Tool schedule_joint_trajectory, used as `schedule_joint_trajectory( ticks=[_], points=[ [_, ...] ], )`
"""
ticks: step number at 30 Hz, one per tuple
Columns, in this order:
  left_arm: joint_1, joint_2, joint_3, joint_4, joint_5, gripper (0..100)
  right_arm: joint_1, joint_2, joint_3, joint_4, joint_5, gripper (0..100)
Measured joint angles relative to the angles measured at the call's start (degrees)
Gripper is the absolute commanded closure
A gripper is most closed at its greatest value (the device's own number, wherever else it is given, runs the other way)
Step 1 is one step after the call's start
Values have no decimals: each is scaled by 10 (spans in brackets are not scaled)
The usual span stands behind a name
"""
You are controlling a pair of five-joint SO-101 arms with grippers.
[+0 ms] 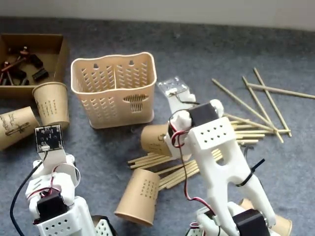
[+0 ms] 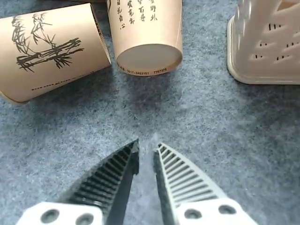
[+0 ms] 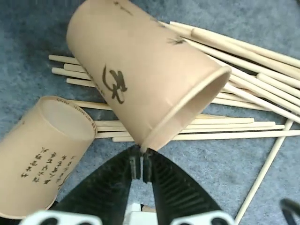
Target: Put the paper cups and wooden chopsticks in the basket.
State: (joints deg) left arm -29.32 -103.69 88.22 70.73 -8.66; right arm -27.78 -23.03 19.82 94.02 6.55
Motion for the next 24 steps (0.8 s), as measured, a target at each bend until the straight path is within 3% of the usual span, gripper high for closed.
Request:
schedule_joint_trajectory(
  ticks=[6,24],
  points=[
    [0,0,0,0,0,930,0,0,-78,53,14,994],
    [0,0,0,0,0,930,0,-227,-133,42,202,993]
  ],
)
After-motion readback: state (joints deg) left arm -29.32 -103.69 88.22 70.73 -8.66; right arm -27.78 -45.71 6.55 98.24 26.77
